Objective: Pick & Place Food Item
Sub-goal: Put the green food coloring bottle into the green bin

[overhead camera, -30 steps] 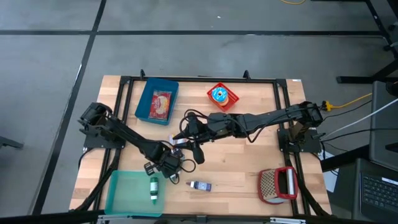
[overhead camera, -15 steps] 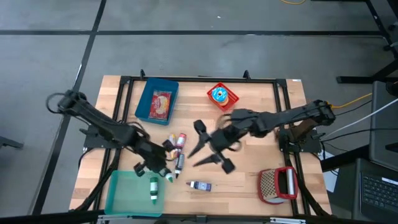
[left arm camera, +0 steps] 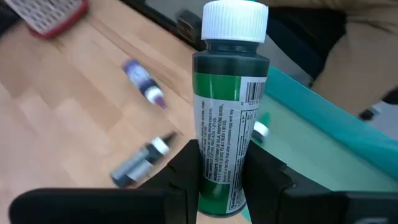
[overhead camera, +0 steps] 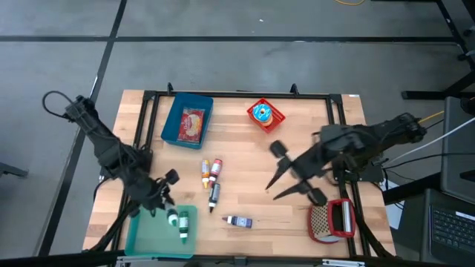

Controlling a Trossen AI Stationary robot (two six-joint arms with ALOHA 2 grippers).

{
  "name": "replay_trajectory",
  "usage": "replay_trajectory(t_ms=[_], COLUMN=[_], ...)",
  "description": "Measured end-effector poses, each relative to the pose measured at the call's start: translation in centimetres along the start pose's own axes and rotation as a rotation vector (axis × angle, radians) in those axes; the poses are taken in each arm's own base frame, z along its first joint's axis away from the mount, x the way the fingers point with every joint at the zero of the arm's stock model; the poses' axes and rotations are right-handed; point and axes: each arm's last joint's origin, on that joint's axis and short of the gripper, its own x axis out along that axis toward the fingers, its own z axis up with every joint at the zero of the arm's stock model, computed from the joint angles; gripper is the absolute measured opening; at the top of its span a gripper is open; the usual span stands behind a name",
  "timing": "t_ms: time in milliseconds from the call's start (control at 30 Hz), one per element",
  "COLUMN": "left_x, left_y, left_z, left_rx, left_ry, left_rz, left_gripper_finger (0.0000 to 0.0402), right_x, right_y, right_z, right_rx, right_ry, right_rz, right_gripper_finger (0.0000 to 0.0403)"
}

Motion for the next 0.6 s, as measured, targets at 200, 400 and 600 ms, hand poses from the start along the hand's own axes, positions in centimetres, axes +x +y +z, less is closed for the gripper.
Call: replay_trajectory(t_ms=[200, 400, 600], left_x=[0.3, 1.7, 4.6], left_y=[-3.1, -5.1, -6.3], left_z=[0.0, 1.0, 1.1], left_rx=[0.009, 0.018, 0.029], left_ry=[0.055, 0.013, 0.1], left_rz=[-0.015, -0.017, 0.009], left_gripper_finger=[0.0086, 0.0086, 0.0086], right_x=[-4.4, -5.8, -5.6], right_y=[3.2, 4.8, 5.3], right_z=[-2.7, -8.8, -14.0], right_rx=[-0.045, -0.011, 0.054], right_ry=[-0.121, -0.25, -0.202], right_rz=[-0.147, -0.165, -0.194], right_gripper_finger=[0.0142, 0.0142, 0.0142])
